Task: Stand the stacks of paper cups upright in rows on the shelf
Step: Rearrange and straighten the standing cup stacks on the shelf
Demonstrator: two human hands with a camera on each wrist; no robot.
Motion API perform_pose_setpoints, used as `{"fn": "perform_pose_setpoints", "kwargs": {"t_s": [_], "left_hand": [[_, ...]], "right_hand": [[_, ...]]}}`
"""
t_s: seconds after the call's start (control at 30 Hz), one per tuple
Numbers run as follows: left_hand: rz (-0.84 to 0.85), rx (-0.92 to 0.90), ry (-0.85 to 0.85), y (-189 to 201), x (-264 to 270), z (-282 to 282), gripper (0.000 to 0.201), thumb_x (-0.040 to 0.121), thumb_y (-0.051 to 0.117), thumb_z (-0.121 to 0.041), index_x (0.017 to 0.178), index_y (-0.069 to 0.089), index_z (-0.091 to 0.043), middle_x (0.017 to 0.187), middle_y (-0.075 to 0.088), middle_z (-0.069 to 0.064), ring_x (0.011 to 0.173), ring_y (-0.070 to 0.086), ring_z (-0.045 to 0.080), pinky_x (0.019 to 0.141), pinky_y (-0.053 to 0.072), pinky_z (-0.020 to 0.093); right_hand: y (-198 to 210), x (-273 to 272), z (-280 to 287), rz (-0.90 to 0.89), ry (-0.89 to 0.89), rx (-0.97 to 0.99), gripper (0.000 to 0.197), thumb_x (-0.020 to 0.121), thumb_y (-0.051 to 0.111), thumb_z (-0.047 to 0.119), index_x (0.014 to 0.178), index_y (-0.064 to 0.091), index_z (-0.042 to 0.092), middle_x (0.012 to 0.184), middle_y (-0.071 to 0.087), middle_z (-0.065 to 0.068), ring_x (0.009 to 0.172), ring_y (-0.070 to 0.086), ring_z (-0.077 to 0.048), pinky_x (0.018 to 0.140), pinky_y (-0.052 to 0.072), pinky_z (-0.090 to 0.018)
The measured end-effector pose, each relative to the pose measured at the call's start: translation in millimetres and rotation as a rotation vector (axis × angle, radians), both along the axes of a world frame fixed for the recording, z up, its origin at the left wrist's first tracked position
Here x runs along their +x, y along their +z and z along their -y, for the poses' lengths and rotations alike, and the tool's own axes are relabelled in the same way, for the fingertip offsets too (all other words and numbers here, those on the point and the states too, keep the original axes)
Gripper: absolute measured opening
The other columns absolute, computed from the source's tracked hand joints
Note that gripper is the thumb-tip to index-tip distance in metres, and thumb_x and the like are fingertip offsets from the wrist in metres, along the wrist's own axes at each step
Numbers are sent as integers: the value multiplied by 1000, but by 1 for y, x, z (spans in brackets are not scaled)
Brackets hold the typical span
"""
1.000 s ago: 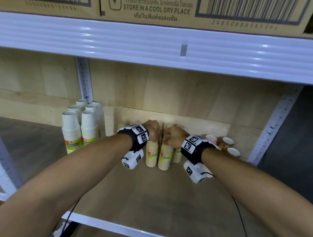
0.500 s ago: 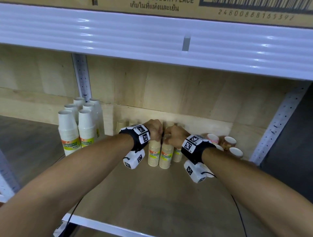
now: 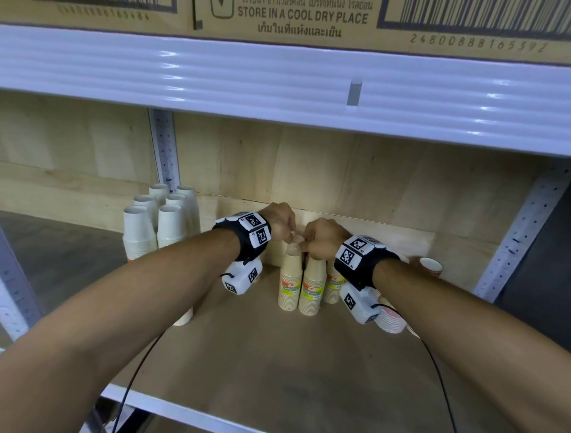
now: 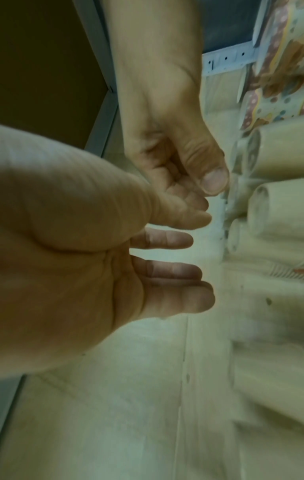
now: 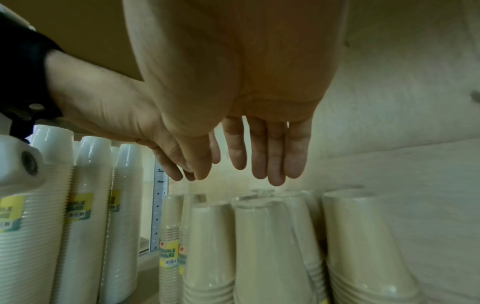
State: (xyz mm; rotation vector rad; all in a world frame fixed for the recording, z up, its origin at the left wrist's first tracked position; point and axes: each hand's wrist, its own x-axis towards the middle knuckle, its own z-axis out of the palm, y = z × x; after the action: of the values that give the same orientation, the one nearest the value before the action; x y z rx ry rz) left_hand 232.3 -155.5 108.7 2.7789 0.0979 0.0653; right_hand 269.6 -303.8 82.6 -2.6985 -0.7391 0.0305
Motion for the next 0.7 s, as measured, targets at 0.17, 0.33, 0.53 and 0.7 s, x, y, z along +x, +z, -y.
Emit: {"fn": "perform_pose_setpoints", "kwargs": {"t_s": [0.17, 0.33, 0.53, 0.7], "left_hand": [[30, 7, 55, 15, 3, -26, 42, 85, 73, -20, 125, 63, -11, 134, 53, 5, 120, 53, 23, 83, 42, 25], [56, -16, 150, 15, 7, -55, 53, 80, 76, -24, 128, 56, -12, 136, 47, 4, 120, 51, 24, 86, 43, 27], [43, 6, 268, 7, 14, -78, 58, 84, 72, -16, 136, 48, -4, 136, 50, 11, 123, 53, 28, 91, 48, 34], [2, 103, 310, -9, 27, -92, 30, 87, 65, -14, 113, 55, -3, 118, 60, 8, 101, 63, 27, 69, 49, 29]], "right_hand": [[14, -2, -19, 48, 22, 25, 45, 79, 69, 44, 116, 62, 18, 107, 64, -5, 90, 65, -23, 77, 54, -32], [19, -3, -48, 57, 74, 39, 59, 78, 70, 47, 127, 56, 18, 111, 60, -4, 97, 59, -22, 72, 45, -28], [20, -6, -83, 81, 139, 23, 66, 84, 66, 45, 138, 46, 14, 137, 51, -7, 118, 54, -25, 90, 48, -31], [23, -3, -107, 56, 172, -19, 55, 88, 66, 30, 136, 49, 8, 137, 53, -11, 120, 55, -28, 94, 49, -33]]}}
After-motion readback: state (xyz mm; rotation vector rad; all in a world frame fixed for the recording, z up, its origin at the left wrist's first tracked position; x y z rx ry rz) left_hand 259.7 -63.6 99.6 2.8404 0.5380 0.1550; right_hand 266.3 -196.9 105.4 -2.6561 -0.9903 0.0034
